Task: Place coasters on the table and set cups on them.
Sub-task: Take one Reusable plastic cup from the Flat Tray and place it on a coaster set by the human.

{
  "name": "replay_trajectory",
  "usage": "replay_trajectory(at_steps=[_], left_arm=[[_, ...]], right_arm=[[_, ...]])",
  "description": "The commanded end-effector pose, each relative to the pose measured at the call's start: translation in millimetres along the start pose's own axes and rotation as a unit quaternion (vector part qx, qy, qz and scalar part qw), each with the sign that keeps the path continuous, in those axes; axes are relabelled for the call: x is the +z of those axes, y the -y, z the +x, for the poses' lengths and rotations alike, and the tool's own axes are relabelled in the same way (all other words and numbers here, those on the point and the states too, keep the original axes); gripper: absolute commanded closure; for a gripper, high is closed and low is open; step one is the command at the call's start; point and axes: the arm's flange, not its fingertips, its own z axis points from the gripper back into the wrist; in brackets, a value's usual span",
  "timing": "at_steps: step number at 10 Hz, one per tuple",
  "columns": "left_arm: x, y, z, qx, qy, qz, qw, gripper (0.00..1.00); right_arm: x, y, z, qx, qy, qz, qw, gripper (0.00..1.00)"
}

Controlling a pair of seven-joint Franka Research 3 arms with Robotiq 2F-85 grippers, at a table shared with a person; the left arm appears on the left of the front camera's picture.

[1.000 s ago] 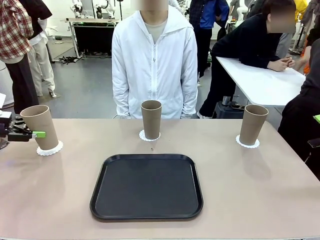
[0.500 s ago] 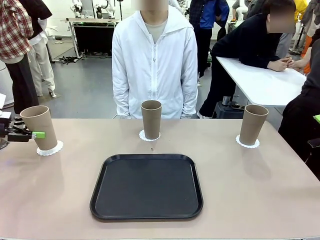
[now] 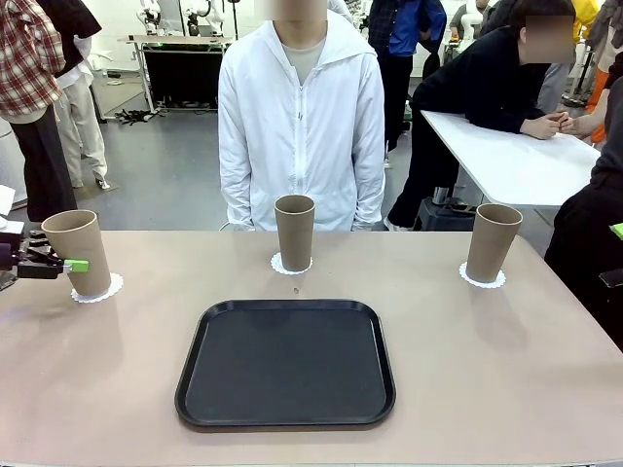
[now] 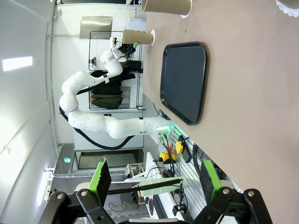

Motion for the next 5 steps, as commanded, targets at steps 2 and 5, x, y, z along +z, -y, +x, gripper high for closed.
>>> replay_trajectory(at_steps=[2, 5], left_arm=[[-3.1, -7.2, -4.5, -0.013, 0.000, 0.010, 1.000, 0.15], [-7.0, -5.0, -8.3, -0.016, -0.007, 0.003, 1.000, 0.00]], right_arm=[[0.6, -0.9, -0.8, 0.002, -0.001, 0.005, 1.000, 0.00], [0.6, -0.9, -0.8, 0.002, -0.001, 0.005, 1.000, 0.00]])
